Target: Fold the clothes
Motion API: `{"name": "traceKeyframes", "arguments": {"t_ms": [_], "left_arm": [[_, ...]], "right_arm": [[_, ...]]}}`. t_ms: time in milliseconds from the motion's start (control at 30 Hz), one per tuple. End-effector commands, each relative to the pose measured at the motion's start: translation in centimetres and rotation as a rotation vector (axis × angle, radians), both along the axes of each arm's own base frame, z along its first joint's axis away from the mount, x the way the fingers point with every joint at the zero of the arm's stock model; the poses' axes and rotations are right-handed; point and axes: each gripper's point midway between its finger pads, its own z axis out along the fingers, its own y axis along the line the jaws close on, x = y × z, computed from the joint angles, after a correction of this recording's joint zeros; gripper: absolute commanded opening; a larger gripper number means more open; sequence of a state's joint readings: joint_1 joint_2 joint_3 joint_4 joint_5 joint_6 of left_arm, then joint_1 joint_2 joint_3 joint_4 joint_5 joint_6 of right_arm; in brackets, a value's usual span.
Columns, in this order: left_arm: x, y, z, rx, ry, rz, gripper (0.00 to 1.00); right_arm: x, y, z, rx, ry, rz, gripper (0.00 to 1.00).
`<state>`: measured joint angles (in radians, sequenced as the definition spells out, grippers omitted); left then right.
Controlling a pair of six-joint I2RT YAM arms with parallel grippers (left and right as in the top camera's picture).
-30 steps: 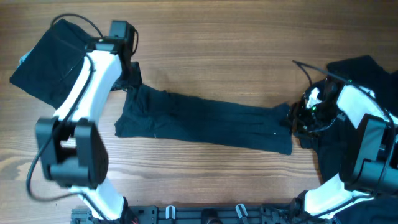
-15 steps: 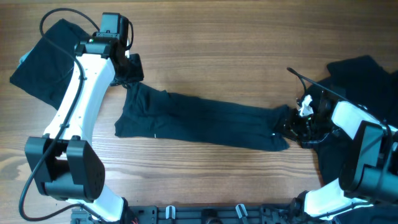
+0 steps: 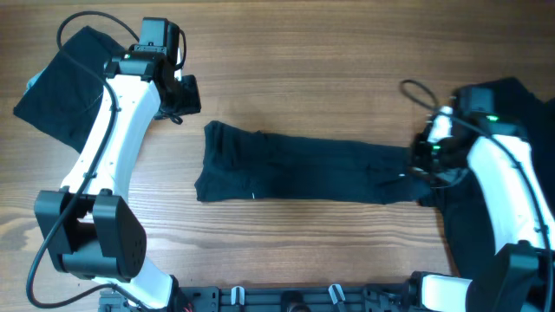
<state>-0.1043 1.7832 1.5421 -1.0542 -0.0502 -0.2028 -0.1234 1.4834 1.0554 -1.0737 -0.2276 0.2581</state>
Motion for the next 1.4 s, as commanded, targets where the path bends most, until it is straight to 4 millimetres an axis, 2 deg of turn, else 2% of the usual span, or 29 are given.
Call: {"name": "traceKeyframes", "arguments": {"t_ms": [0, 100, 267, 333, 400, 467, 500, 600, 633, 667, 700, 800, 900, 1000, 1067, 1133, 1167, 1200, 1233, 1300, 1333, 1367], "left_arm": [[0.1, -0.4, 0.1, -0.008, -0.002, -0.023, 0.47], [0.1, -0.4, 0.1, -0.008, -0.003, -0.023, 0.47], [0.2, -0.4, 0.1, -0.008, -0.006, -0.023, 0.48], [0.2, -0.4, 0.1, -0.008, -0.006, -0.023, 0.48], [0.2, -0.4, 0.1, -0.008, -0.006, -0.023, 0.48], [0.1, -0.4, 0.1, -0.008, -0.005, -0.023, 0.48], [0.1, -0.4, 0.1, -0.009, -0.005, -0.023, 0.48], [0.1, -0.4, 0.1, -0.009, -0.005, -0.023, 0.48], [0.1, -0.4, 0.1, -0.009, -0.005, -0.023, 0.48], [0.1, -0.4, 0.1, -0.009, -0.005, -0.023, 0.48], [0.1, -0.4, 0.1, -0.009, -0.005, -0.023, 0.48], [0.1, -0.4, 0.1, -0.008, -0.002, -0.023, 0.48], [-0.1, -0.4, 0.1, -0.008, 0.004, -0.023, 0.48], [-0.1, -0.4, 0.1, -0.008, 0.004, -0.023, 0.47], [-0.2, -0.4, 0.0, -0.008, 0.008, -0.022, 0.45], [-0.6, -0.8, -0.1, -0.033, 0.026, -0.03, 0.54], [-0.9, -1.5, -0.2, -0.071, 0.038, -0.04, 0.61], [-1.1, -2.1, -0.3, -0.104, 0.047, -0.049, 0.69], [-1.6, -2.9, -0.7, -0.15, 0.069, -0.06, 0.75], [-2.9, -3.0, -2.1, -0.159, 0.12, -0.069, 0.79], [-4.5, -2.8, -3.9, -0.159, 0.179, -0.078, 0.8], [-5.1, -2.7, -4.9, -0.166, 0.2, -0.078, 0.8]], "right_arm": [[0.4, 5.0, -0.1, 0.016, -0.004, 0.056, 0.11], [0.8, 10.1, -0.7, 0.048, -0.014, 0.094, 0.13], [1.1, 16.3, -2.9, 0.161, 0.015, 0.151, 0.13], [0.7, 18.4, -3.9, 0.203, 0.042, 0.184, 0.12], [0.8, 19.5, -4.4, 0.218, 0.036, 0.215, 0.13], [1.3, 19.9, -4.6, 0.21, 0.013, 0.213, 0.14], [1.7, 19.8, -4.6, 0.206, -0.002, 0.207, 0.18], [2.7, 20.6, -4.2, 0.24, -0.048, 0.214, 0.19], [2.5, 20.7, -4.1, 0.25, -0.042, 0.216, 0.26], [2.1, 21.1, -4.0, 0.274, -0.028, 0.233, 0.5], [1.8, 21.1, -4.0, 0.279, -0.013, 0.235, 0.56], [1.7, 20.6, -3.5, 0.269, -0.019, 0.253, 0.53], [2.2, 17.8, -3.2, 0.222, -0.003, 0.167, 0.45], [1.8, 16.3, -3.9, 0.209, 0.038, 0.117, 0.04], [0.8, 16.9, -5.1, 0.203, 0.086, 0.092, 0.04], [0.4, 19.8, -6.3, 0.262, 0.102, 0.142, 0.04], [0.5, 21.2, -6.3, 0.306, 0.088, 0.177, 0.04], [0.9, 22.4, -6.1, 0.354, 0.051, 0.233, 0.04], [2.1, 23.2, -4.4, 0.412, -0.031, 0.33, 0.04], [3.6, 21.3, -2.2, 0.381, -0.113, 0.372, 0.08], [3.9, 18.8, -1.2, 0.345, -0.113, 0.304, 0.11], [3.8, 17.6, -0.8, 0.34, -0.096, 0.267, 0.13]]}}
